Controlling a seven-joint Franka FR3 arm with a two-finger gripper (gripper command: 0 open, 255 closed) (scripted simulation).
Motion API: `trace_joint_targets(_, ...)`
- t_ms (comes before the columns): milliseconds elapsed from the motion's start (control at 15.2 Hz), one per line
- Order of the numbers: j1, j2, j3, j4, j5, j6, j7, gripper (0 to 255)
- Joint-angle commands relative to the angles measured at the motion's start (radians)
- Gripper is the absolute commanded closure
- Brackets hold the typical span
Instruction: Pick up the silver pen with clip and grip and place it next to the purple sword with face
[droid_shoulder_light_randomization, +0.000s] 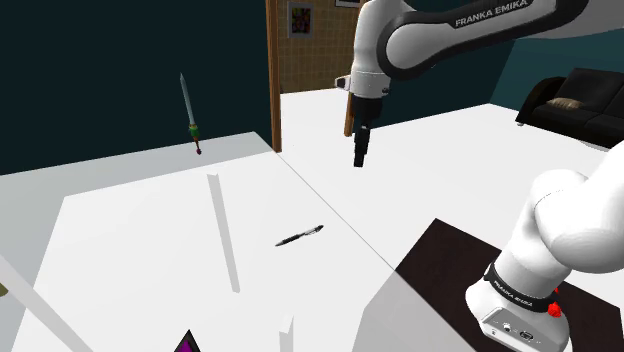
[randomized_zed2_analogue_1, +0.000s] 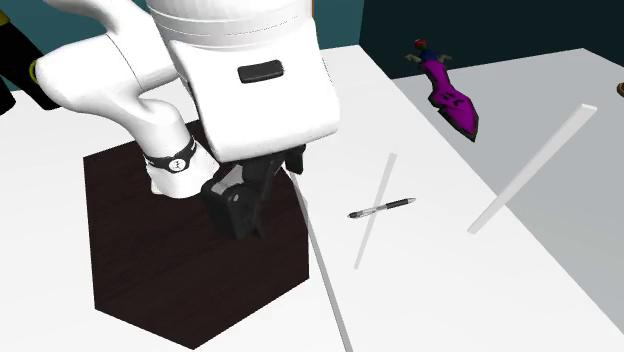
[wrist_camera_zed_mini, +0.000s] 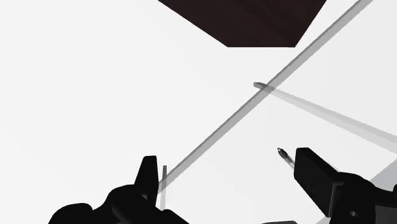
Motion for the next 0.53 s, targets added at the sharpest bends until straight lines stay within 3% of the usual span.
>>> trace_joint_targets(0, 0.026, 0.059, 0.010, 0.018, 0.007, 0.038, -0.055, 0)
trace_joint_targets(462, 0.112, 0.237, 0.067, 0.088, 0.023, 0.134, -0.220, 0)
